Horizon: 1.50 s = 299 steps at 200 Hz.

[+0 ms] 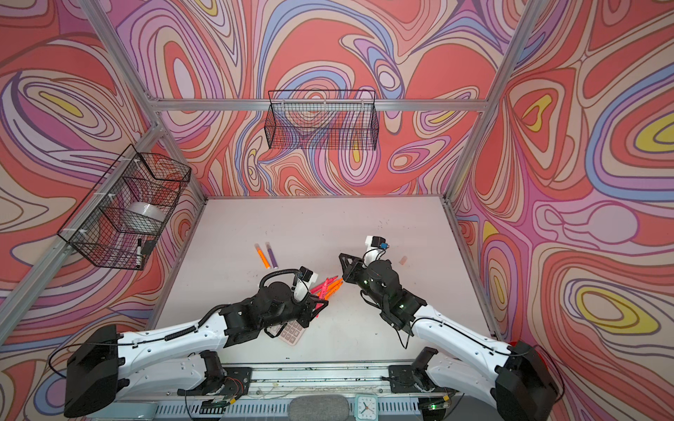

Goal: Insert the pens into the pen caps
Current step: 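Bring the held cap over the pink marker tip with the right gripper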

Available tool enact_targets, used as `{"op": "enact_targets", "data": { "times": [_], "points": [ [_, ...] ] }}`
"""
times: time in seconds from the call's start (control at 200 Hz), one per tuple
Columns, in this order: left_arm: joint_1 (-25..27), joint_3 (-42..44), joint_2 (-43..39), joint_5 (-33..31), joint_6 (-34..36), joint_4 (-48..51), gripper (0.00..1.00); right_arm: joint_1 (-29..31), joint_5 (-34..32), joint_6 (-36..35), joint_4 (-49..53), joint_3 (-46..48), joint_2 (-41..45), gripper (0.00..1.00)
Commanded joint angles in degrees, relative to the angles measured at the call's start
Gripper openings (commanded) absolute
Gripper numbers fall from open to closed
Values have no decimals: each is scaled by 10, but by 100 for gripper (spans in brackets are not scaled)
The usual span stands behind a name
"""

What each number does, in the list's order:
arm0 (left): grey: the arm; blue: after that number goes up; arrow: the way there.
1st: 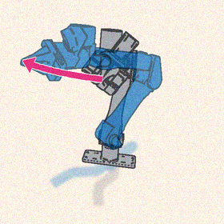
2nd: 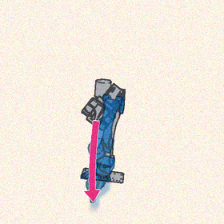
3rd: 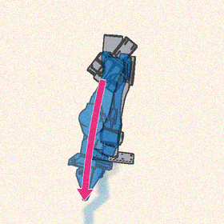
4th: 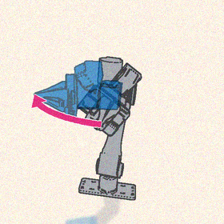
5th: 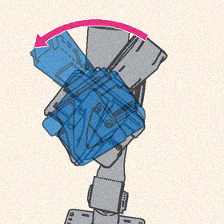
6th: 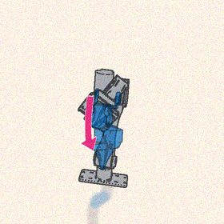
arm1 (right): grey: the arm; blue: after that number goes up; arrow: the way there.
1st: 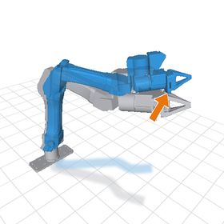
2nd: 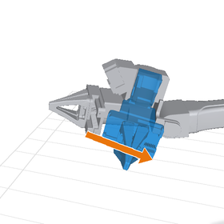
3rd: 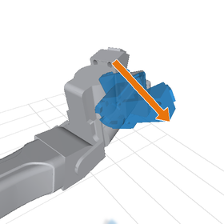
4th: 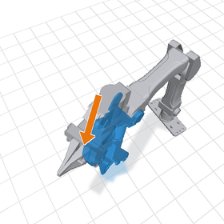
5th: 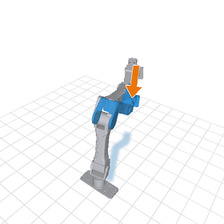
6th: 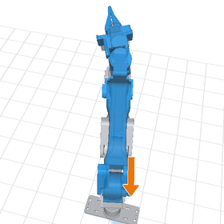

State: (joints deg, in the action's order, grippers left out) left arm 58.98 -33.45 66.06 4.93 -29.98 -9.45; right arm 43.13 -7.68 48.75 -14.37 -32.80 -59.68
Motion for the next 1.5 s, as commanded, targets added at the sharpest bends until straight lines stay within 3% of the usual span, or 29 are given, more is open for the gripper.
{"op": "enact_targets", "data": {
  "times": [0.0, 0.27, 1.207, 1.492],
  "points": [
    [1, -16, 10, 2, 3, -23, 0, 13, -8, -8, -18, -18, -9, 3],
    [1, -26, 21, -45, 1, -12, 0, 46, -20, 2, -47, -9, -18, 3],
    [1, -29, 17, -89, -17, -27, 0, 78, -35, 17, -76, 4, -56, 2],
    [-21, -35, 10, -88, -43, -41, 0, 95, -37, 2, -95, 13, -62, 3]
  ]
}}
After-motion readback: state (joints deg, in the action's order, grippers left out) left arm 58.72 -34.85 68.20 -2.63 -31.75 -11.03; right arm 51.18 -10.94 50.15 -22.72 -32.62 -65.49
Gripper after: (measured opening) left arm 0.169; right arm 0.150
